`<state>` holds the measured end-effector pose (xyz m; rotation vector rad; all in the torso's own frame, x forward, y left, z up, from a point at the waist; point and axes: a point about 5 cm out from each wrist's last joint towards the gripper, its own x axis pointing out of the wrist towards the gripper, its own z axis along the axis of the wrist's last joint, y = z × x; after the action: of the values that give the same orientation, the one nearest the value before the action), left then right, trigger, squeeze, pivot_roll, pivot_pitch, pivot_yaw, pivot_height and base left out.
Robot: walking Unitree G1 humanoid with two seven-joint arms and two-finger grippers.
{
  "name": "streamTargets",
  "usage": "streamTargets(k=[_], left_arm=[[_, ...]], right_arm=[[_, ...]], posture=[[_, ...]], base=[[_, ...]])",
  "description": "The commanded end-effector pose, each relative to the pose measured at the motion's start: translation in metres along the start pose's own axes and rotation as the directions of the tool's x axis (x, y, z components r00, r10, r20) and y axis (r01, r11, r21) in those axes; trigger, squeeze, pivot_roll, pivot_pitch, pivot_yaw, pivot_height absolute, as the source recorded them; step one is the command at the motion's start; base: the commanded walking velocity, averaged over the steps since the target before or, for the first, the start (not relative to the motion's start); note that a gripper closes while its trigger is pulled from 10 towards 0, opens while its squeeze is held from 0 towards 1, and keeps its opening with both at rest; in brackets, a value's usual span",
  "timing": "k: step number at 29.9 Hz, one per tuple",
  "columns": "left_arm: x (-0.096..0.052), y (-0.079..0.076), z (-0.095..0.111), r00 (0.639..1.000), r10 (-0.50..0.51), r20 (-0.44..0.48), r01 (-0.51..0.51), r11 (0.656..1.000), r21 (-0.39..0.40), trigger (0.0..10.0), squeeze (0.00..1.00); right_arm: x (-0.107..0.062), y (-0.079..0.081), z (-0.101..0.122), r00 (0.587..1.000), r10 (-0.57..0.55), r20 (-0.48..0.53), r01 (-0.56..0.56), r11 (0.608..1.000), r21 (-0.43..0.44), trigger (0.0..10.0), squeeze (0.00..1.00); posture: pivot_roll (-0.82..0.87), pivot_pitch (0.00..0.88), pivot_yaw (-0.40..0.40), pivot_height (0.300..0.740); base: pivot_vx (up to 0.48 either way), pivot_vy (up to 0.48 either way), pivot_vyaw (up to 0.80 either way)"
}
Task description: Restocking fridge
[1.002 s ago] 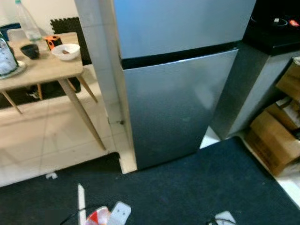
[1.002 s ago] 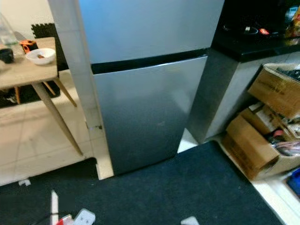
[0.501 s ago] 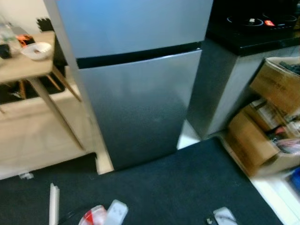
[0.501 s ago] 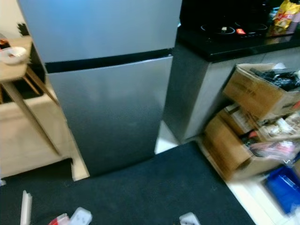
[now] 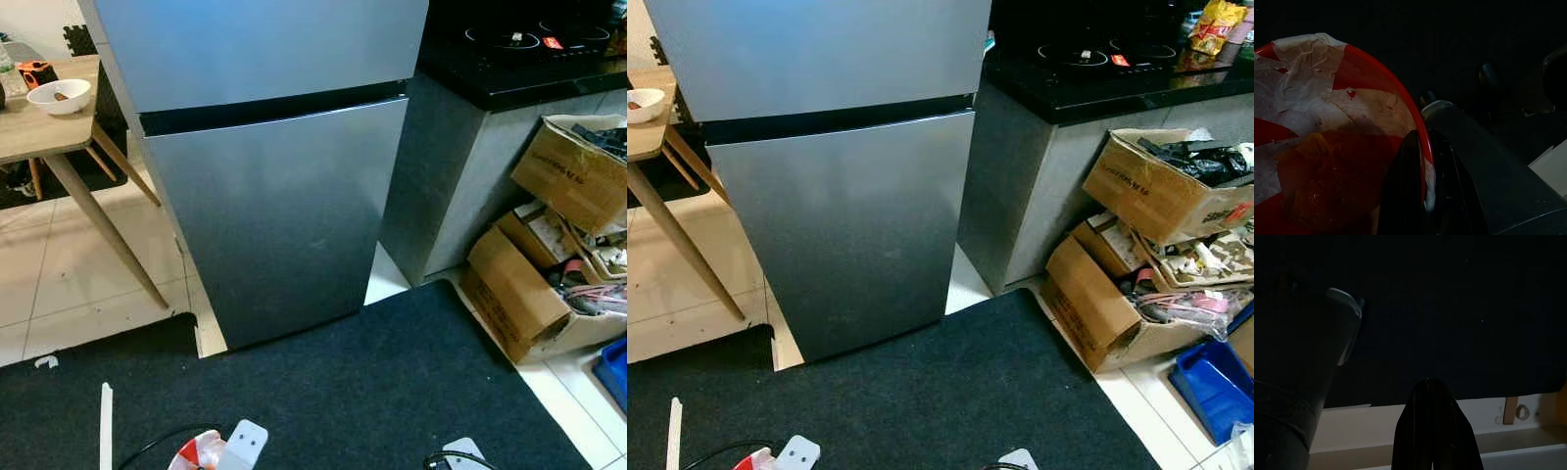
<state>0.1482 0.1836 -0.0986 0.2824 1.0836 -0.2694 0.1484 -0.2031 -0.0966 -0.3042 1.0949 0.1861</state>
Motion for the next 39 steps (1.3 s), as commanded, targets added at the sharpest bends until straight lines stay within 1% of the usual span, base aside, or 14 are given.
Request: streamTargets(k=[1, 5, 7, 11, 15, 20, 24, 39], left_arm=[[-0.003, -0.005, -0.0226, 0.996, -0.015, -0.083, 0.016, 1.0, 0.012, 10.0, 0.0], [-0.0031, -0.0072, -0.0238, 0.996, -0.025, -0.086, 0.027, 1.0, 0.015, 10.0, 0.0], [-0.003, -0.0094, -0.0247, 0.995, -0.038, -0.09, 0.04, 0.999, 0.01, 10.0, 0.0], [-0.003, -0.0089, -0.0249, 0.996, -0.023, -0.09, 0.024, 1.0, 0.0, 10.0, 0.0], [-0.0031, -0.0067, -0.0247, 0.995, -0.008, -0.096, 0.011, 1.0, 0.021, 10.0, 0.0], [-0.0031, -0.0063, -0.0246, 0.995, -0.008, -0.095, 0.01, 1.0, 0.02, 10.0, 0.0], [-0.0032, -0.006, -0.0246, 0.995, -0.01, -0.095, 0.012, 1.0, 0.016, 10.0, 0.0], [-0.0028, -0.0065, -0.0229, 0.996, -0.012, -0.087, 0.013, 1.0, 0.008, 10.0, 0.0]], right_arm=[[-0.0007, 0.001, -0.0053, 1.0, 0.005, -0.014, -0.005, 1.0, 0.002, 10.0, 0.0], [-0.0009, 0.0012, -0.0062, 1.0, 0.005, -0.015, -0.005, 1.0, 0.002, 10.0, 0.0], [-0.0009, 0.0012, -0.0066, 1.0, 0.006, -0.016, -0.006, 1.0, 0.001, 10.0, 0.0], [-0.001, 0.0015, -0.0071, 1.0, 0.008, -0.017, -0.008, 1.0, -0.002, 10.0, 0.0], [-0.0007, 0.0034, -0.0063, 1.0, 0.015, -0.017, -0.015, 1.0, -0.012, 10.0, 0.0], [-0.0005, 0.0045, -0.0056, 1.0, 0.022, -0.015, -0.023, 1.0, -0.013, 10.0, 0.0], [-0.0002, 0.0064, -0.0041, 0.999, 0.041, -0.008, -0.041, 0.999, -0.018, 10.0, 0.0], [0.0, 0.0078, -0.0031, 0.999, 0.053, -0.004, -0.053, 0.998, -0.016, 10.0, 0.0]], posture=[[-0.05, 0.071, -0.019, 0.74], [-0.06, 0.072, -0.019, 0.74], [-0.06, 0.073, -0.019, 0.74], [-0.06, 0.073, -0.018, 0.74], [-0.06, 0.073, -0.018, 0.74], [-0.05, 0.073, -0.018, 0.74], [-0.05, 0.073, -0.018, 0.74], [-0.05, 0.073, -0.018, 0.74]], base=[[0.0, 0.0, 0.0], [0.0, 0.0, 0.0], [0.0, -0.474, 0.0], [0.0, -0.42, 0.0], [0.0, 0.0, 0.0], [0.0, 0.0, 0.0], [0.0, 0.0, 0.8], [0.0, 0.0, 0.8]])
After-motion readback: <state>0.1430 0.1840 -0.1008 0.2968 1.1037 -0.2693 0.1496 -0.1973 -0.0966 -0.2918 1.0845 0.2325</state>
